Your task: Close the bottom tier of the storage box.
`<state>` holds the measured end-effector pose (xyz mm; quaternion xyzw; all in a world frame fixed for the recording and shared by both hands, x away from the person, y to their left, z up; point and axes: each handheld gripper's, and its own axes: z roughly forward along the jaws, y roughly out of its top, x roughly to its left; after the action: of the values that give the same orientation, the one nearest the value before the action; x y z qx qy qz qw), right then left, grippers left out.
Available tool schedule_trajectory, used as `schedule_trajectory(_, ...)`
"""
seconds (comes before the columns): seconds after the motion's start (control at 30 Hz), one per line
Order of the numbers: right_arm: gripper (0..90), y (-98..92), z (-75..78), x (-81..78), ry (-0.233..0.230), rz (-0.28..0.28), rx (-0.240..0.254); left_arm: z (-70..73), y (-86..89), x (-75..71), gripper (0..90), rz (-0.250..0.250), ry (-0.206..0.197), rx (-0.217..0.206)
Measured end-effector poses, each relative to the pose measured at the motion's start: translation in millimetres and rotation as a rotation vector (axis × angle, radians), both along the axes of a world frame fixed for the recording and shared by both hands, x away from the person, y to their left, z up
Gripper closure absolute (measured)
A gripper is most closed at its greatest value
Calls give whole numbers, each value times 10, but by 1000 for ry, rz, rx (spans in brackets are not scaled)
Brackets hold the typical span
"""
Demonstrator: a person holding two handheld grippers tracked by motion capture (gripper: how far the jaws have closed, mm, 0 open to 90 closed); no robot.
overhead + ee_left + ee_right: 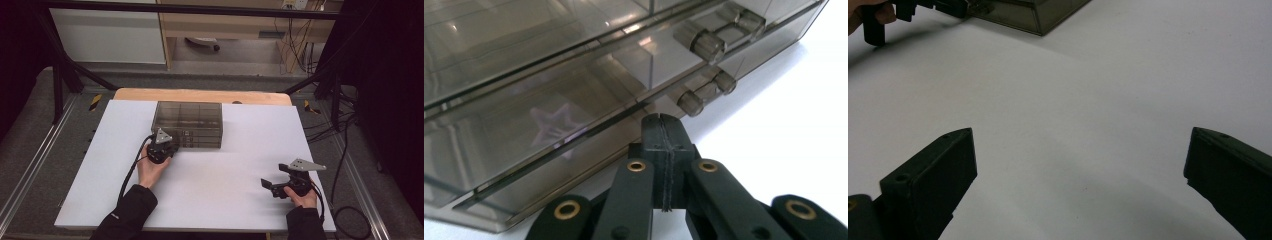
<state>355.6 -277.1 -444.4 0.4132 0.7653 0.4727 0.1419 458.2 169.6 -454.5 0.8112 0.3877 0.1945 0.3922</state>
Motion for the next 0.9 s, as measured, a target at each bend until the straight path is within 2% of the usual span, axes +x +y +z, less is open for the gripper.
schedule_trajectory(0.23, 13, 4, -1, 1, -3, 1, 0, 126, 114, -153, 881, -19, 4, -8)
schedule_trajectory(0.3, 13, 5, 0, 0, -2, 1, 0, 147, 139, -201, 839, -26, 2, -4)
schedule_trajectory(0.43, 13, 4, 0, 0, 0, 2, -1, 180, 193, -289, 751, -36, 3, -35)
schedule_trajectory(0.7, 13, 6, 1, -1, -2, 2, 0, 215, 274, -438, 534, -45, 28, -38)
schedule_trajectory(0.9, 13, 8, 0, 0, -2, 3, 0, 217, 351, -562, 445, -49, 18, -54)
